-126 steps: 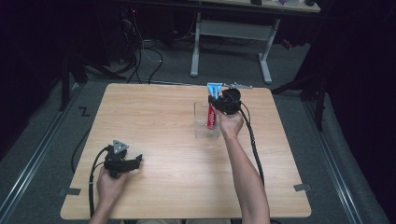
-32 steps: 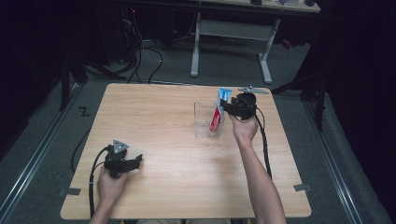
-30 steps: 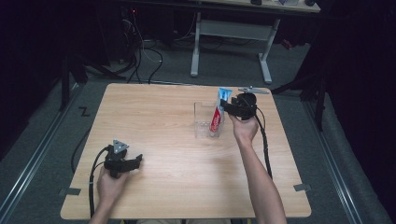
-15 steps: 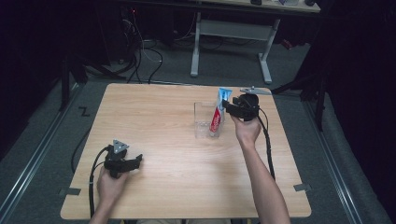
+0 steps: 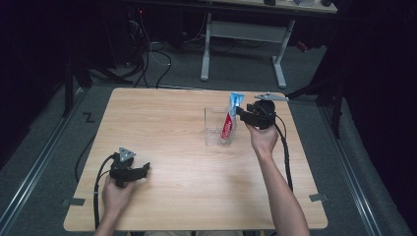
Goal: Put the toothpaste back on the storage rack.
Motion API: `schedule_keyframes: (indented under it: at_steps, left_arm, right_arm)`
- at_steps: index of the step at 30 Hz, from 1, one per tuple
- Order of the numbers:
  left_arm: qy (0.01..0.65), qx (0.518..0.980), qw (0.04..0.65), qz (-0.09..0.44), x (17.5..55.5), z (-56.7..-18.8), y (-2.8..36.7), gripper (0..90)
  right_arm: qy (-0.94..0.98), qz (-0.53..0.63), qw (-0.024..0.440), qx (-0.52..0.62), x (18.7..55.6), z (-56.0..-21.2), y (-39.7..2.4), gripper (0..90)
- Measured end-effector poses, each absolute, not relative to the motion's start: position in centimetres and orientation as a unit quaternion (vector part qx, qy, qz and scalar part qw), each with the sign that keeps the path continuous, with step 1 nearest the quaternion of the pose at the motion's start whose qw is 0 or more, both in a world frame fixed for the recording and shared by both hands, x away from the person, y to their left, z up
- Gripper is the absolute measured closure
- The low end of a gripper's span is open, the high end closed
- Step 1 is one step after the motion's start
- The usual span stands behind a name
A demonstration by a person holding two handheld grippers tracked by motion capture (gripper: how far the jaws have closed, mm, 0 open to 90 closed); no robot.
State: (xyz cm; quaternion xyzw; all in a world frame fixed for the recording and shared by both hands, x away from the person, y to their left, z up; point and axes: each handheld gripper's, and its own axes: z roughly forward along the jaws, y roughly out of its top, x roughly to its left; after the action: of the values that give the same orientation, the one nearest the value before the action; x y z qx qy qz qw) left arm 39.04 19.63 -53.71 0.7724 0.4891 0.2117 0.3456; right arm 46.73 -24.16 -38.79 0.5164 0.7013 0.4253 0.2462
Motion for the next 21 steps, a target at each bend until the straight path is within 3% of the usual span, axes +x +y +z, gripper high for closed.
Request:
schedule_keyframes:
  at_steps: [21]
  left_arm:
    - [0.489, 0.773, 0.345, 0.212, 39.0, -53.7, 19.6, 25.8]
  right_arm:
    - [0.702, 0.428, 0.245, 0.514, 44.5, -38.4, -25.6, 53.6]
